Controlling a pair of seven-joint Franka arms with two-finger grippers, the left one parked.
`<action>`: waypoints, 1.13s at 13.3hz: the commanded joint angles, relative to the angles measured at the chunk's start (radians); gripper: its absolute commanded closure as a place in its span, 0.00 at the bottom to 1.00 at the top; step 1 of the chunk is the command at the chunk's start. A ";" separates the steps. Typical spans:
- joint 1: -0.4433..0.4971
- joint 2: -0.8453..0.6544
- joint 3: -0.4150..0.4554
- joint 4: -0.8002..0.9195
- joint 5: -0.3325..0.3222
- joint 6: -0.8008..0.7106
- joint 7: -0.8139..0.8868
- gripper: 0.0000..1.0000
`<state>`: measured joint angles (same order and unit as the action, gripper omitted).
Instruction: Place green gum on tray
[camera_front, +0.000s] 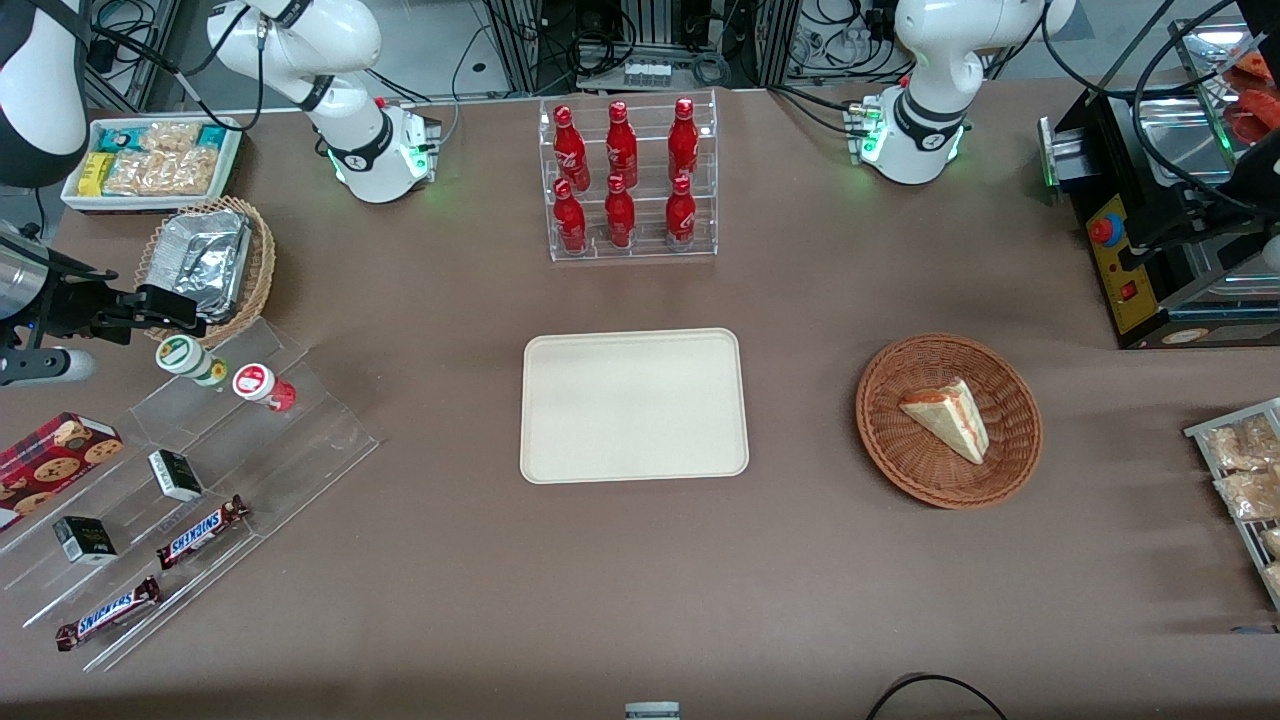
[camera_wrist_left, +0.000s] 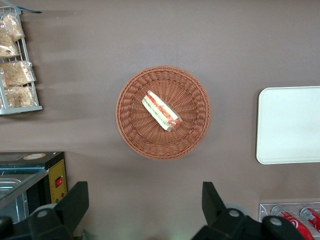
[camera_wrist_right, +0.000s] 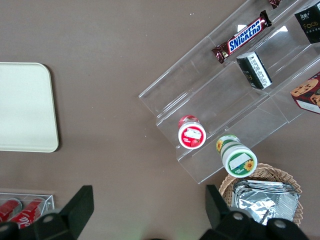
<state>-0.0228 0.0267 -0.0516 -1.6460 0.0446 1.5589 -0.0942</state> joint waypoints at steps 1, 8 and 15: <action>-0.005 0.012 -0.004 0.031 -0.006 -0.026 0.004 0.01; -0.032 -0.016 -0.007 -0.082 -0.019 0.024 -0.102 0.00; -0.089 -0.185 -0.010 -0.452 -0.077 0.374 -0.476 0.01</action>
<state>-0.0792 -0.0900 -0.0617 -1.9913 -0.0181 1.8463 -0.4549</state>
